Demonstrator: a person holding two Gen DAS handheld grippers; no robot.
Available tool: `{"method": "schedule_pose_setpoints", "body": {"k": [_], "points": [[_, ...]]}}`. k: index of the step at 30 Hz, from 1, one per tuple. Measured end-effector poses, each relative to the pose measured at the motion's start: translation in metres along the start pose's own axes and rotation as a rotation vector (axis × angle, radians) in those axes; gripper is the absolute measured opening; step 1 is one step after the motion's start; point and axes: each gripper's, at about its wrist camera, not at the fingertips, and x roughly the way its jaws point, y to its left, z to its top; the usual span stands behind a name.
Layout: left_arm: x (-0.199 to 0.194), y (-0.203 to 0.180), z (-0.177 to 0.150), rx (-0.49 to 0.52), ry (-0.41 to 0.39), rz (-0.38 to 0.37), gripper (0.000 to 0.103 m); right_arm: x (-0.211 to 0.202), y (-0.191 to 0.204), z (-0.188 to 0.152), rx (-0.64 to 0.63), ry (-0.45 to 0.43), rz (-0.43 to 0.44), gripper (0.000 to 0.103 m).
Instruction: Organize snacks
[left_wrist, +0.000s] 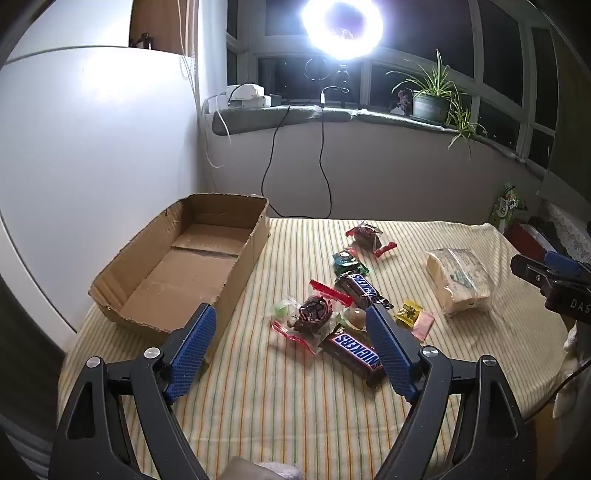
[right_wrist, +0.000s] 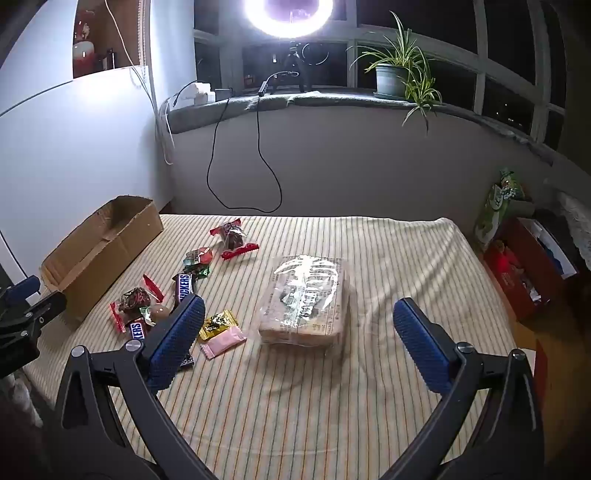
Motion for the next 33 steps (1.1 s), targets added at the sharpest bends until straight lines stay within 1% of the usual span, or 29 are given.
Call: {"method": "schedule_pose_setpoints", "body": {"k": [8, 10, 11, 33], "points": [[-0.003, 0.010, 0.000, -0.027, 0.004, -0.001, 0.083, -0.001, 0.002, 0.001, -0.016, -0.004, -0.008, 0.103], [-0.002, 0.010, 0.004, -0.030, 0.013, 0.003, 0.083, -0.002, 0.001, 0.001, -0.016, -0.008, -0.006, 0.103], [-0.003, 0.010, 0.000, -0.032, 0.007, 0.004, 0.083, -0.001, 0.002, 0.001, -0.017, -0.007, -0.007, 0.103], [-0.002, 0.011, -0.002, -0.043, 0.009, 0.008, 0.083, 0.001, 0.011, 0.001, -0.036, -0.004, -0.011, 0.103]]}}
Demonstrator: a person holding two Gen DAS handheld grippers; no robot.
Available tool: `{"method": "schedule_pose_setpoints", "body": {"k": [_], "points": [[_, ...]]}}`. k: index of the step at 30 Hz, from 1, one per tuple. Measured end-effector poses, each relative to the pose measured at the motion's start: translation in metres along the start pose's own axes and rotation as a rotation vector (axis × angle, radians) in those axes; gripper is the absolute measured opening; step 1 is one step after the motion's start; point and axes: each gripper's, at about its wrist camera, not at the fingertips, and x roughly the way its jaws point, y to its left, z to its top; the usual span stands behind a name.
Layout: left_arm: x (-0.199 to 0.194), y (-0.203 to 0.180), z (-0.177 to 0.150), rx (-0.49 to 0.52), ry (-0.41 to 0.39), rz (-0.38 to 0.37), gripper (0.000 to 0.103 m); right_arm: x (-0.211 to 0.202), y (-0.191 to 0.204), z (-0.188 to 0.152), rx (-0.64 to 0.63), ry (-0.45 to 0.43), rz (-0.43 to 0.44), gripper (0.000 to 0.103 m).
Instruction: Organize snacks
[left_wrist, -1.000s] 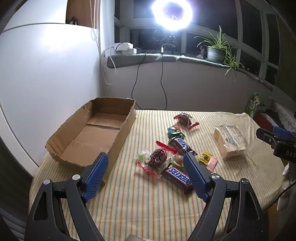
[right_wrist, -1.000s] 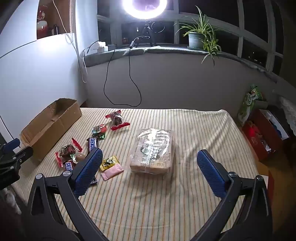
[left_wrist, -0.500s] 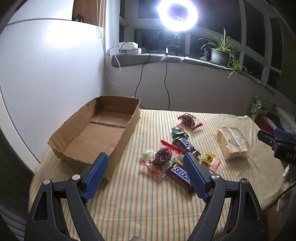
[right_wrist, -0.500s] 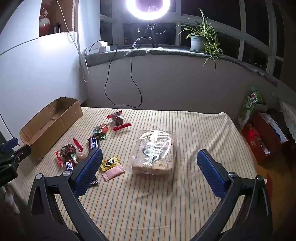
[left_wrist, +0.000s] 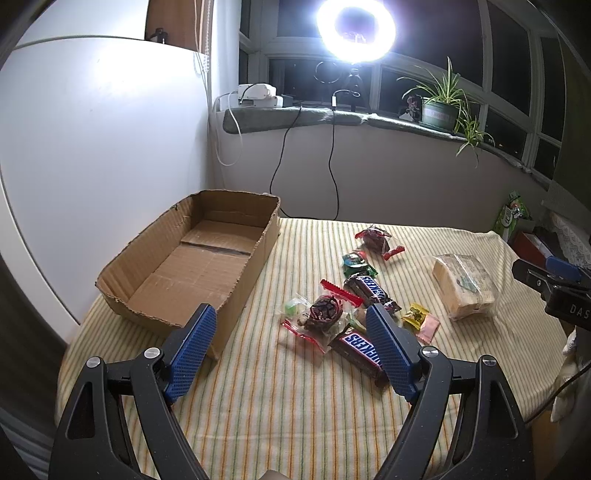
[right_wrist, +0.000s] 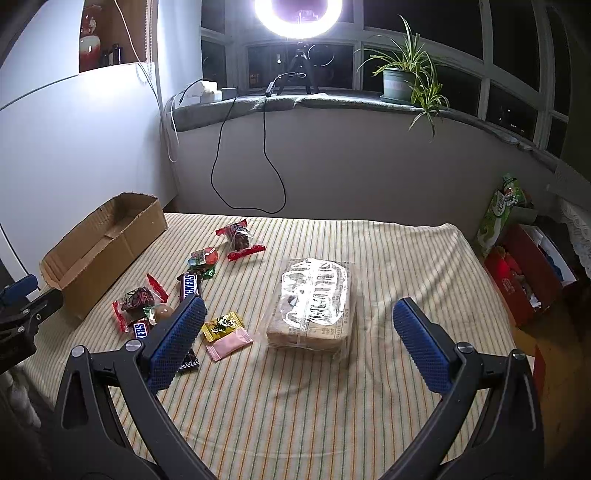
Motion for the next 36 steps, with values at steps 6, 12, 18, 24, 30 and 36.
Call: {"method": "schedule_pose_setpoints", "body": {"k": [6, 12, 18, 24, 30, 36], "points": [[0.0003, -0.0010, -0.0003, 0.000, 0.000, 0.000, 0.083, 0.0011, 0.0004, -0.0005, 0.000, 0.001, 0.000, 0.103], [0.0004, -0.0009, -0.0002, 0.000, 0.000, 0.000, 0.083, 0.0005, -0.0005, -0.0004, 0.002, 0.000, 0.002, 0.103], [0.0004, -0.0019, -0.0009, 0.000, 0.000, -0.001, 0.083, 0.0001, 0.0001, -0.0004, 0.001, 0.001, 0.001, 0.103], [0.0003, -0.0031, -0.0017, -0.001, 0.000, -0.002, 0.083, 0.0005, 0.0004, -0.0010, -0.001, 0.001, 0.001, 0.103], [0.0003, -0.0039, -0.0019, -0.002, 0.001, -0.002, 0.083, 0.0010, 0.0004, -0.0010, 0.000, 0.001, 0.002, 0.103], [-0.0004, -0.0056, -0.0024, -0.002, 0.001, -0.004, 0.083, 0.0014, 0.0007, -0.0012, 0.001, 0.001, 0.001, 0.103]]}}
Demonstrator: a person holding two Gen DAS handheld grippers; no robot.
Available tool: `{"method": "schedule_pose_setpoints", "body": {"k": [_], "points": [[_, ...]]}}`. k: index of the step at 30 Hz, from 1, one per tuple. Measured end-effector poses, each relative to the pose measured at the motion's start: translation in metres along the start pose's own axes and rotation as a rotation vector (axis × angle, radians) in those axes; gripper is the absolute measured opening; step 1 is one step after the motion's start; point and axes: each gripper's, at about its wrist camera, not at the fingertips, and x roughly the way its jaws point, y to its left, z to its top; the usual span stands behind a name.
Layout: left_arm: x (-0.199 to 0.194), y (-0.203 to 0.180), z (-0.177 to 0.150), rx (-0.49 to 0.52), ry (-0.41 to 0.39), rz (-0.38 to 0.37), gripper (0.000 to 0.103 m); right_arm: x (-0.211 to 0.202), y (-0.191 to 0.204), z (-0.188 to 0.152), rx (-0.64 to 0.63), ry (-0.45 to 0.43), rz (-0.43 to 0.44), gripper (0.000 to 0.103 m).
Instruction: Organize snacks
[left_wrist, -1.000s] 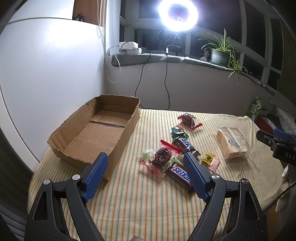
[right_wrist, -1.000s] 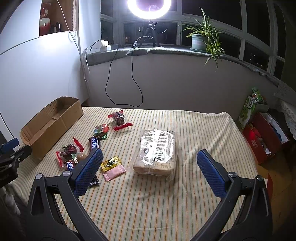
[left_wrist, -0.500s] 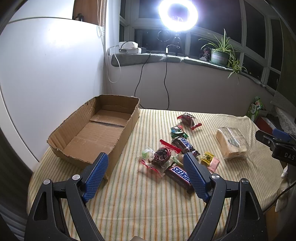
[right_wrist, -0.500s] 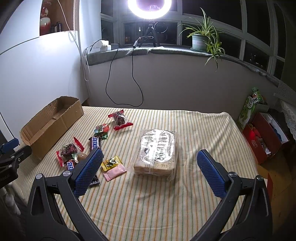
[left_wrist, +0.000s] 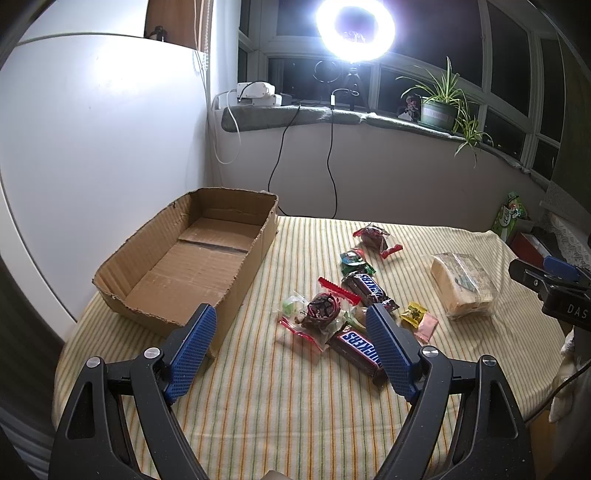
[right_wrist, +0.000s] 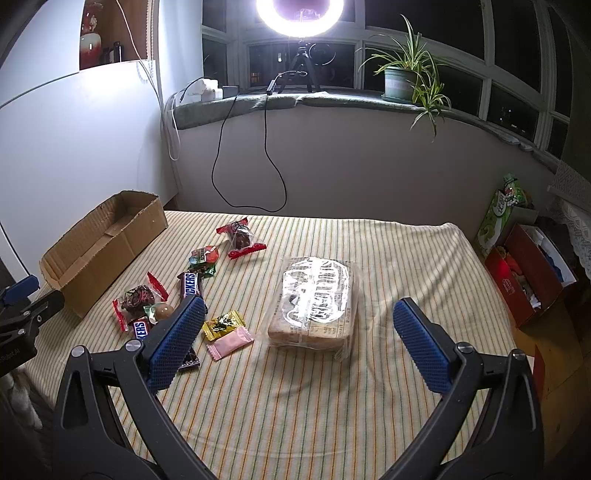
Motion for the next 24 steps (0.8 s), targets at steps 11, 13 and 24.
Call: {"method": "schedule_pose_setpoints", "body": {"k": [11, 13, 24], "points": [[0.005, -0.001, 0.000, 0.005, 0.007, -0.013, 0.083, 0.002, 0.000, -0.001, -0.001, 0.003, 0.001, 0.103], [0.006, -0.002, 0.001, 0.005, 0.008, -0.014, 0.083, 0.002, 0.000, -0.001, 0.000, 0.004, 0.002, 0.103], [0.016, -0.006, 0.001, 0.009, 0.027, -0.031, 0.083, 0.012, -0.006, -0.001, 0.001, 0.023, 0.013, 0.103]]}}
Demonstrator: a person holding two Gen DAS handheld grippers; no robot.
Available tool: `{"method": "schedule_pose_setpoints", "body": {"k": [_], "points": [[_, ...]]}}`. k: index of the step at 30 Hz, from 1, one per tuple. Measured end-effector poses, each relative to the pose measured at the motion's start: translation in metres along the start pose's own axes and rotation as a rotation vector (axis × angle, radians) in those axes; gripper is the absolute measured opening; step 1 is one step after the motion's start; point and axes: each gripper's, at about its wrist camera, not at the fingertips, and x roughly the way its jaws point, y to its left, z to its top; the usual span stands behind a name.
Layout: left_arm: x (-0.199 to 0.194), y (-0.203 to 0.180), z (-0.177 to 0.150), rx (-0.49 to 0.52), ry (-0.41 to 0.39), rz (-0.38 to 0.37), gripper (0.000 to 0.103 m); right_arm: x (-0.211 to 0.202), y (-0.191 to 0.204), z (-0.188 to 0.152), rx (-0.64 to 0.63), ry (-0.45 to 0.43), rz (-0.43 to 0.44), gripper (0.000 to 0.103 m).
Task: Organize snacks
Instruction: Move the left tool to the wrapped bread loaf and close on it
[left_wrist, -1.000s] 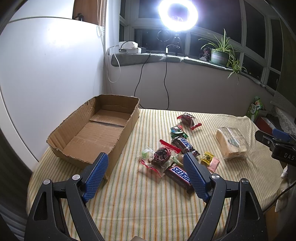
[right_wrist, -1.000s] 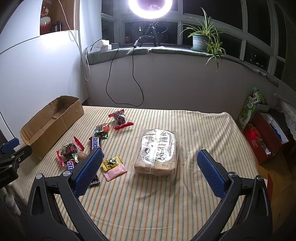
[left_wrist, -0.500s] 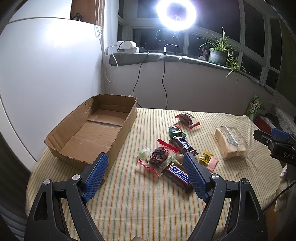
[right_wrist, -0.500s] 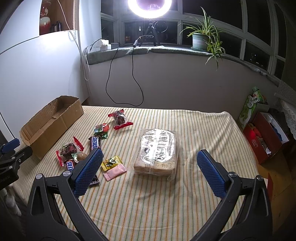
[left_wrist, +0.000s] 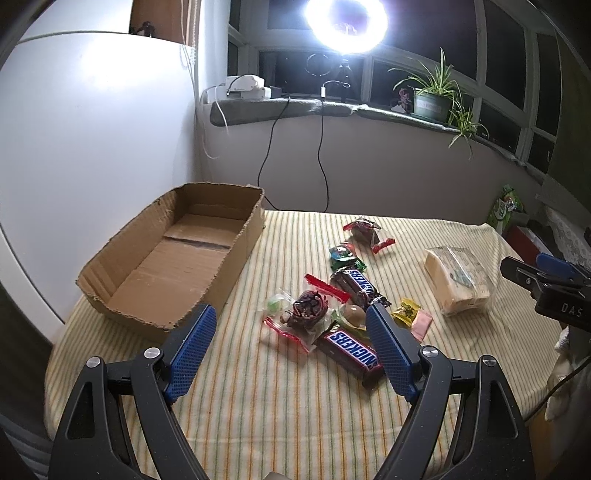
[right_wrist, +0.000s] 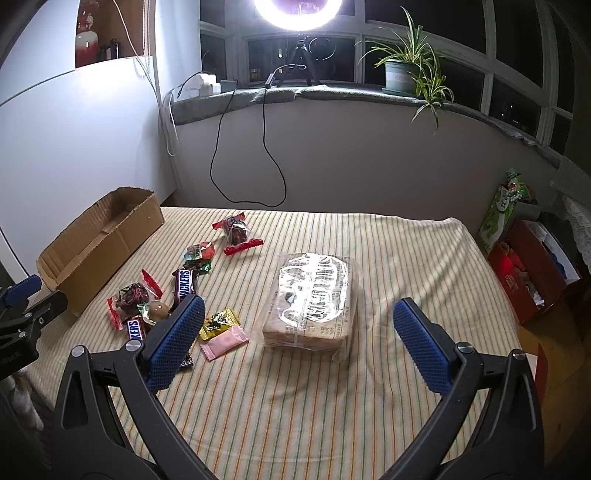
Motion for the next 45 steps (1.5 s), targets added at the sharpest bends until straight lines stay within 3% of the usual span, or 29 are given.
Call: {"method": "schedule_pose_setpoints", "body": {"k": [6, 10, 23, 31, 41, 45], "points": [[0.010, -0.007, 0.000, 0.006, 0.022, -0.033, 0.083, 0.009, -0.004, -0.002, 0.000, 0.023, 0.023, 0.103], [0.022, -0.015, 0.000, -0.026, 0.063, -0.112, 0.082, 0.017, -0.013, -0.004, 0.024, 0.041, 0.070, 0.103], [0.060, -0.067, 0.006, 0.017, 0.127, -0.268, 0.081, 0.047, -0.049, -0.002, 0.088, 0.079, 0.123, 0.103], [0.098, -0.094, 0.011, -0.048, 0.229, -0.410, 0.066, 0.077, -0.076, -0.007, 0.137, 0.155, 0.206, 0.102], [0.128, -0.114, 0.014, -0.106, 0.328, -0.522, 0.058, 0.114, -0.087, -0.010, 0.232, 0.266, 0.379, 0.078], [0.135, -0.121, 0.015, -0.104, 0.351, -0.542, 0.056, 0.122, -0.090, -0.010, 0.272, 0.302, 0.420, 0.073]]}}
